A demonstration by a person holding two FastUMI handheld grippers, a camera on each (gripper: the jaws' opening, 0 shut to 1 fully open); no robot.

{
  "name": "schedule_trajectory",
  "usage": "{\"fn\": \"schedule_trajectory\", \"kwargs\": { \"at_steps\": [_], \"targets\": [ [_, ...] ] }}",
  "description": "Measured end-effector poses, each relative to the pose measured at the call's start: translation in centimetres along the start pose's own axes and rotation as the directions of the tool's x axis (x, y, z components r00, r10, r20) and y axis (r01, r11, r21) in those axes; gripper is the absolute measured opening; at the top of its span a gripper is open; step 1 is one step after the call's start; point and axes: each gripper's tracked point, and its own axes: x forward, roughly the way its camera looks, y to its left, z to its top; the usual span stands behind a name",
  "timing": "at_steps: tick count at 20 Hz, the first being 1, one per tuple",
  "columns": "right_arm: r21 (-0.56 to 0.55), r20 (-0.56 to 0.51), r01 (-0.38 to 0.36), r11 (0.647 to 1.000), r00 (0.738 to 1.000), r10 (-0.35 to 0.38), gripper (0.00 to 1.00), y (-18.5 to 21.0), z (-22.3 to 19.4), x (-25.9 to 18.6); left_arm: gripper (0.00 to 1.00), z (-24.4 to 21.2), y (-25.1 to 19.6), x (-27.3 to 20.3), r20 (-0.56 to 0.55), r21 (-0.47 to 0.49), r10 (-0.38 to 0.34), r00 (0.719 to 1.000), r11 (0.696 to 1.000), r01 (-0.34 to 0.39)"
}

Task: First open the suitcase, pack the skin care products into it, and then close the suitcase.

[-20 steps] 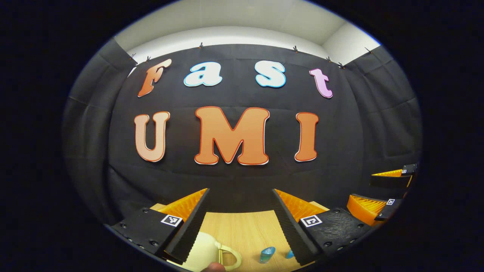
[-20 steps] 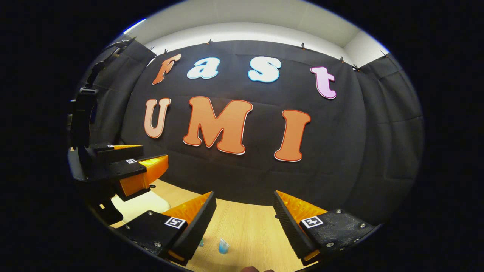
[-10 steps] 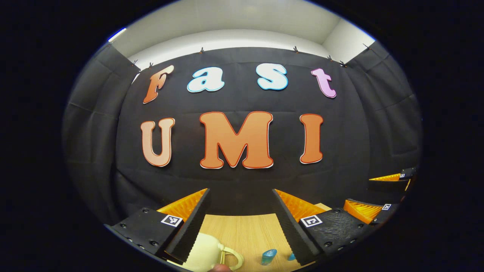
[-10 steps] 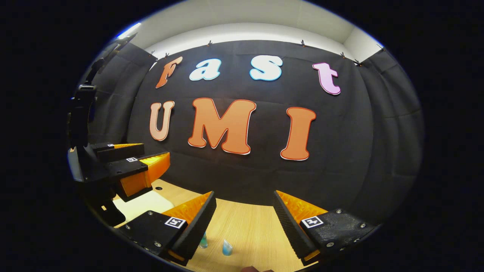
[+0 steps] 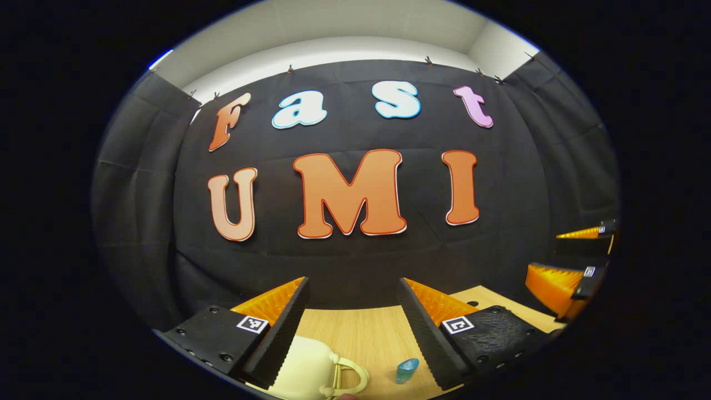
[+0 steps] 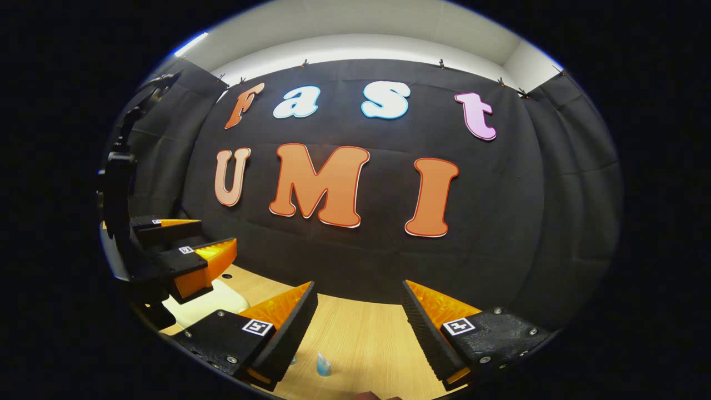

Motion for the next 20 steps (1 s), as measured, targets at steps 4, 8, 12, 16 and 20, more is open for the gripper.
{"fn": "schedule_trajectory", "kwargs": {
  "at_steps": [4,8,12,16,20],
  "targets": [
    [0.001,0.000,0.024,1.000,1.000,-0.024,0.95,-1.6,-0.2,0.6,0.99,-4.5,-0.9,0.2,-0.085,0.104,-0.034,0.996,0.994,0.043],
    [-0.007,0.000,0.047,0.999,0.999,-0.047,0.95,-2.7,-0.4,1.0,0.98,-9.7,-0.9,0.4,-0.190,0.224,-0.050,0.980,0.970,0.093],
    [-0.007,-0.011,0.055,0.998,0.998,-0.055,0.96,-3.3,-0.9,1.3,0.98,-16.5,-2.0,0.2,-0.360,0.327,-0.089,0.929,0.920,0.215],
    [-0.018,-0.012,0.067,0.998,0.998,-0.067,0.95,-4.0,-1.1,1.3,0.97,-21.7,-2.2,-0.2,-0.454,0.435,-0.065,0.889,0.854,0.284],
    [-0.028,-0.012,0.082,0.996,0.997,-0.083,0.95,-4.8,-1.3,1.4,0.97,-25.4,-1.9,-1.3,-0.509,0.505,-0.044,0.860,0.794,0.339]
  ]
}}
